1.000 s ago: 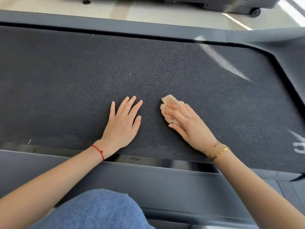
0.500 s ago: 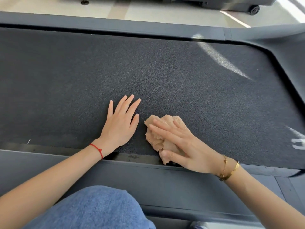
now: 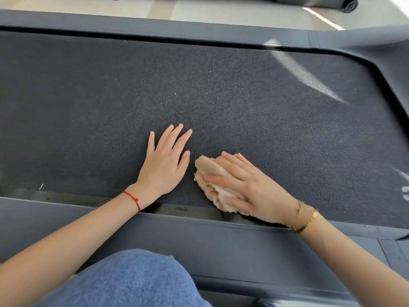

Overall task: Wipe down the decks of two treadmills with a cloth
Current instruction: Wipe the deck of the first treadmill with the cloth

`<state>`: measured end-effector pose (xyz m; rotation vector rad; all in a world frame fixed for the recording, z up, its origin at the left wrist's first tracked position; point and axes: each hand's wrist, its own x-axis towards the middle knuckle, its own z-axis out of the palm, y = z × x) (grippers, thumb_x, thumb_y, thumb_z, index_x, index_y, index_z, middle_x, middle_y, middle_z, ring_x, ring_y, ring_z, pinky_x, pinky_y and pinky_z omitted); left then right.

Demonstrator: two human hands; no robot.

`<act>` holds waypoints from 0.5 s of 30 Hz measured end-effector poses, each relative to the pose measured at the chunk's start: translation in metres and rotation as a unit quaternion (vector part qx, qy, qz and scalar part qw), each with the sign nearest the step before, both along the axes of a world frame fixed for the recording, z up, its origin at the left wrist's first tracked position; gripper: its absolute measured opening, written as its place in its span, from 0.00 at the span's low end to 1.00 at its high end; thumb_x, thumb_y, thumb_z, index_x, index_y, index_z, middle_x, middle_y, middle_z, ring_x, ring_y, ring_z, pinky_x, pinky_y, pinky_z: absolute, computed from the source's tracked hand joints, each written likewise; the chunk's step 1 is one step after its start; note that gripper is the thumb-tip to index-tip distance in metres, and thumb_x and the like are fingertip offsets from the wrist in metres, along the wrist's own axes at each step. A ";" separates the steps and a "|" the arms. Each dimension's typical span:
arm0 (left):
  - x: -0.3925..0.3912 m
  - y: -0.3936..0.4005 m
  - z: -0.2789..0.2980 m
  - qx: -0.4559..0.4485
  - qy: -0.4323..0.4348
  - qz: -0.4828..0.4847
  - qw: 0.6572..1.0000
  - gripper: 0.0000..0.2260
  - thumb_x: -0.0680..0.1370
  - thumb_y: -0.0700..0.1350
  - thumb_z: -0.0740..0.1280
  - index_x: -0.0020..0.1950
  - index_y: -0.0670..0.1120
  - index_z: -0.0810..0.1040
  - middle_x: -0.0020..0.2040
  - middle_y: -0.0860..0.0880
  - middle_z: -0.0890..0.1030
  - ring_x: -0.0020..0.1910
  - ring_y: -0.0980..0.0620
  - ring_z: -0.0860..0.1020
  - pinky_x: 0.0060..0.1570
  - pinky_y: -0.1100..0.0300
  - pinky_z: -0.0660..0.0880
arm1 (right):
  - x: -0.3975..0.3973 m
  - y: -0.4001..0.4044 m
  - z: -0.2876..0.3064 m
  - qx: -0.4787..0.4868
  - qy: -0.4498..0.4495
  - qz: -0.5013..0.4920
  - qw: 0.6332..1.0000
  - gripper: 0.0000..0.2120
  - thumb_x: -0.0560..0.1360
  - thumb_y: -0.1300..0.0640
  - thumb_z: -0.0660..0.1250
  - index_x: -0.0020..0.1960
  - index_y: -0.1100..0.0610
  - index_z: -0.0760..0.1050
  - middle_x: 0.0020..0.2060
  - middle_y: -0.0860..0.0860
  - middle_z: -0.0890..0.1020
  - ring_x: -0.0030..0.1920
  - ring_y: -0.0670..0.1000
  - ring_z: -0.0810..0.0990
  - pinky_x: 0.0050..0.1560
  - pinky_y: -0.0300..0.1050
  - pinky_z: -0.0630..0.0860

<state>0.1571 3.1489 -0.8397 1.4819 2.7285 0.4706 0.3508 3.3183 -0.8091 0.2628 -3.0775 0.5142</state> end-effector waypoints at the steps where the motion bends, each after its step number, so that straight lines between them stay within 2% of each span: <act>1: 0.000 0.000 -0.001 0.000 -0.001 -0.001 1.000 0.24 0.83 0.50 0.53 0.79 0.50 0.59 0.80 0.50 0.57 0.80 0.49 0.52 0.76 0.38 0.48 | -0.004 0.003 0.002 -0.015 -0.007 -0.011 1.000 0.25 0.82 0.42 0.55 0.76 0.48 0.62 0.78 0.50 0.58 0.79 0.53 0.48 0.78 0.55 0.48; 5: -0.002 0.000 -0.002 -0.001 0.000 -0.001 1.000 0.23 0.83 0.50 0.53 0.80 0.50 0.58 0.80 0.50 0.57 0.80 0.50 0.52 0.76 0.37 0.48 | -0.027 -0.001 0.006 -0.038 -0.016 -0.037 0.998 0.22 0.82 0.48 0.57 0.74 0.52 0.65 0.76 0.50 0.62 0.79 0.53 0.50 0.78 0.54 0.46; 9: -0.003 -0.001 -0.001 -0.003 -0.005 -0.004 1.000 0.23 0.84 0.50 0.53 0.80 0.51 0.58 0.80 0.50 0.56 0.80 0.50 0.51 0.76 0.39 0.47 | -0.023 -0.011 0.011 -0.052 0.007 0.013 0.999 0.18 0.82 0.53 0.58 0.68 0.59 0.71 0.73 0.55 0.66 0.76 0.57 0.60 0.76 0.56 0.53; 11: -0.003 -0.002 0.000 -0.004 -0.007 -0.005 1.000 0.23 0.84 0.50 0.52 0.80 0.51 0.57 0.80 0.51 0.56 0.80 0.51 0.51 0.77 0.39 0.46 | -0.007 -0.006 0.015 -0.063 -0.001 0.023 0.998 0.19 0.82 0.54 0.55 0.69 0.61 0.70 0.74 0.56 0.65 0.76 0.57 0.59 0.77 0.54 0.52; 15: -0.002 -0.002 0.001 -0.004 -0.007 -0.003 1.000 0.23 0.84 0.50 0.51 0.80 0.51 0.57 0.80 0.51 0.56 0.80 0.51 0.50 0.77 0.39 0.46 | 0.037 0.018 0.017 -0.064 -0.040 0.008 0.997 0.23 0.81 0.51 0.52 0.72 0.58 0.67 0.76 0.53 0.61 0.78 0.55 0.52 0.78 0.50 0.48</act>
